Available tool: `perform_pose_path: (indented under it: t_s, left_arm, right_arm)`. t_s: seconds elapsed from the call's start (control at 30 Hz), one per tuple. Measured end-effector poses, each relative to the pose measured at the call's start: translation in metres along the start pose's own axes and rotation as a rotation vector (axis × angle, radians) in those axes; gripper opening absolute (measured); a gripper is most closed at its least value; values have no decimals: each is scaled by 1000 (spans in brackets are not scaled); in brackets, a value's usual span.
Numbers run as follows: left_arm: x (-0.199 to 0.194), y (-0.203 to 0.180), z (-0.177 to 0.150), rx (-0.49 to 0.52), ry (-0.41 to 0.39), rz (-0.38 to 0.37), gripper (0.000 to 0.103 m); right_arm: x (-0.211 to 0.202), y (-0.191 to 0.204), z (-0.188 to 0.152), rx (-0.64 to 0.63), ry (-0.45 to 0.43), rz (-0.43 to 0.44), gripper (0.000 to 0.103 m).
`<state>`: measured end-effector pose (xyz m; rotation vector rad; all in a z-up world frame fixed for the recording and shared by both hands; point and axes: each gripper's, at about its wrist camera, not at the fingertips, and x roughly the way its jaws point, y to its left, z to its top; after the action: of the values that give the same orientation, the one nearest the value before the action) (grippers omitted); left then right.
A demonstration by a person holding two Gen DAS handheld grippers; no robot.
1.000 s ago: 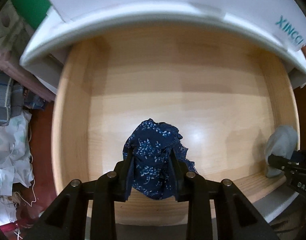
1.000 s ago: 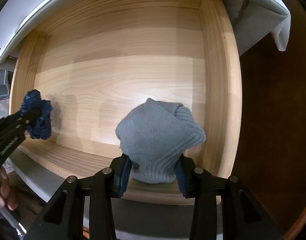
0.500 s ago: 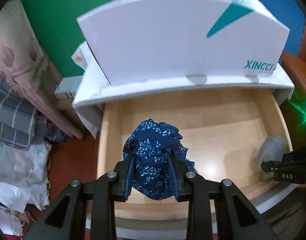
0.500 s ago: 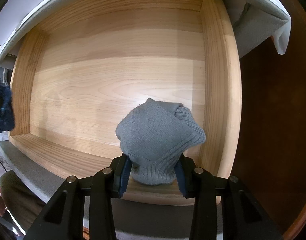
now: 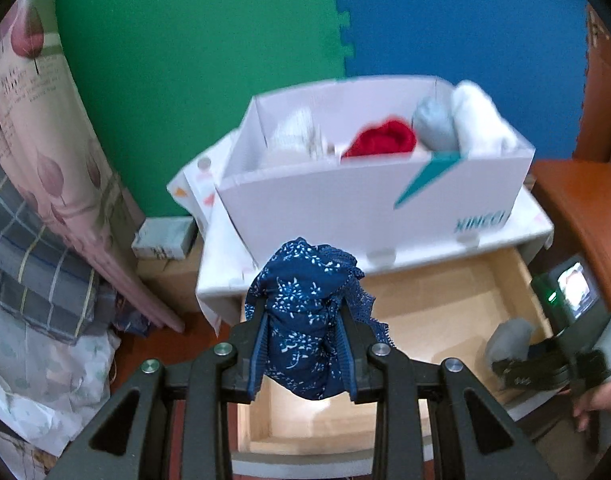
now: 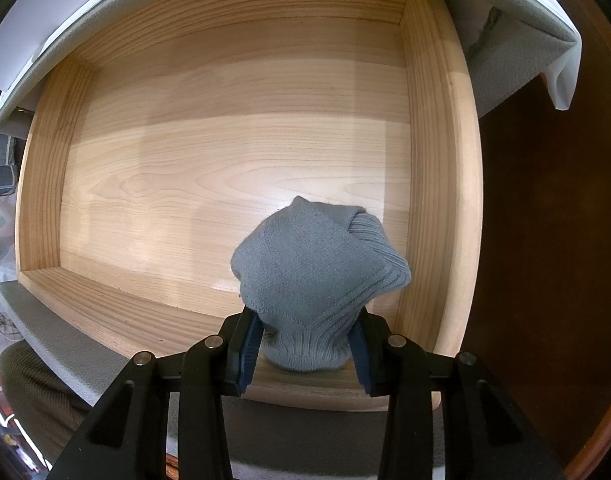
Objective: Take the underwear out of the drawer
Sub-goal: 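Lift the navy underwear with the left gripper up toward the white box, then lower the navy underwear into the box and open the left gripper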
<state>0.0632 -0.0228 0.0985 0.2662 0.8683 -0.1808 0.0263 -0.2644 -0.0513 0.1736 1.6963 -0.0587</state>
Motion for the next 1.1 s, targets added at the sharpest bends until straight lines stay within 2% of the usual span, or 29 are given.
perform_pose_path:
  t_s: [0.27,0.5,0.73,1.1]
  left_arm:
    - [-38,30,57,-39,-116,10,30]
    - [-40,58,100,-97,-152,6,30]
    - [-18,60,127,-92,-160,15,30]
    - [34,45,142,-84,-89,-57,30]
  right_arm:
    - [-1,-3,-1,4,-5,8,36]
    - [-4,-8,-2,10,-9,21,36]
    - [-7,-18,-2,17,-8,35,36]
    - [-11,-24,-4,22,-6,51,36]
